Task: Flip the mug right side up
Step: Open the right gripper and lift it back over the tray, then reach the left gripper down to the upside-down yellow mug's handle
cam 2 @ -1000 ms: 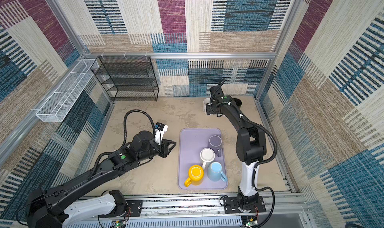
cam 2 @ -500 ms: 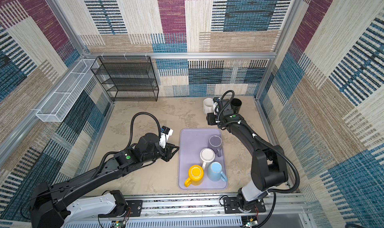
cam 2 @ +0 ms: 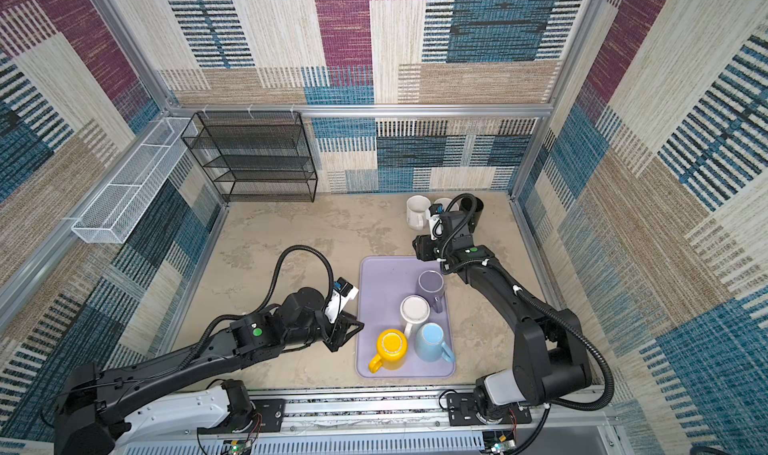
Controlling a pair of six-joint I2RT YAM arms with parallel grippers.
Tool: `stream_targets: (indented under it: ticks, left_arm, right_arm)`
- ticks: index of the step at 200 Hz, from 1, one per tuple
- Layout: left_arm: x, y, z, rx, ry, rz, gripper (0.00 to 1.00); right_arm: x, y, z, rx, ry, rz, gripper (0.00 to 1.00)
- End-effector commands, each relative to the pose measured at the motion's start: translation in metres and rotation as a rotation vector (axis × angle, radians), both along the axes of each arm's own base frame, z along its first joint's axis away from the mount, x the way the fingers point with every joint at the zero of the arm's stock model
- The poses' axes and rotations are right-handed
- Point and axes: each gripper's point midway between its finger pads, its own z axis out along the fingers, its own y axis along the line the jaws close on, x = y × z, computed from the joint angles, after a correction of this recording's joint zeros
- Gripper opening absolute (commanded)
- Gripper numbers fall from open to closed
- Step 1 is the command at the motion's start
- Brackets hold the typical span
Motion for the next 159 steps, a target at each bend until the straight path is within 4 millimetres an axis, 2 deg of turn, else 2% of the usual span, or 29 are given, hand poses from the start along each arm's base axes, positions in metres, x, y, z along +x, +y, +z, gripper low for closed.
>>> stream_targets:
  ticks: [1,51,120,159]
  left_arm:
    - [-0.009,0.010,-0.013,0.049,0.019,0.010,0.33]
    - [-0.031,0.016,-0.033,0.115,0.043,-0.007,0.33]
    - [-0.050,-0.018,-0.046,0.218,0.029,-0.102,0.32]
    - [-0.055,-0.025,-0.053,0.282,0.015,-0.105,0.32]
  right_arm:
    - [0.006,0.001,0.011,0.007,-0.054,-0.003,0.61]
    - [0.007,-0.002,0.012,-0.008,-0.061,-0.013,0.62]
    - [0.005,-0.004,0.011,-0.016,-0.056,-0.015,0.62]
    - [0.005,-0.003,0.009,-0.016,-0.047,-0.013,0.62]
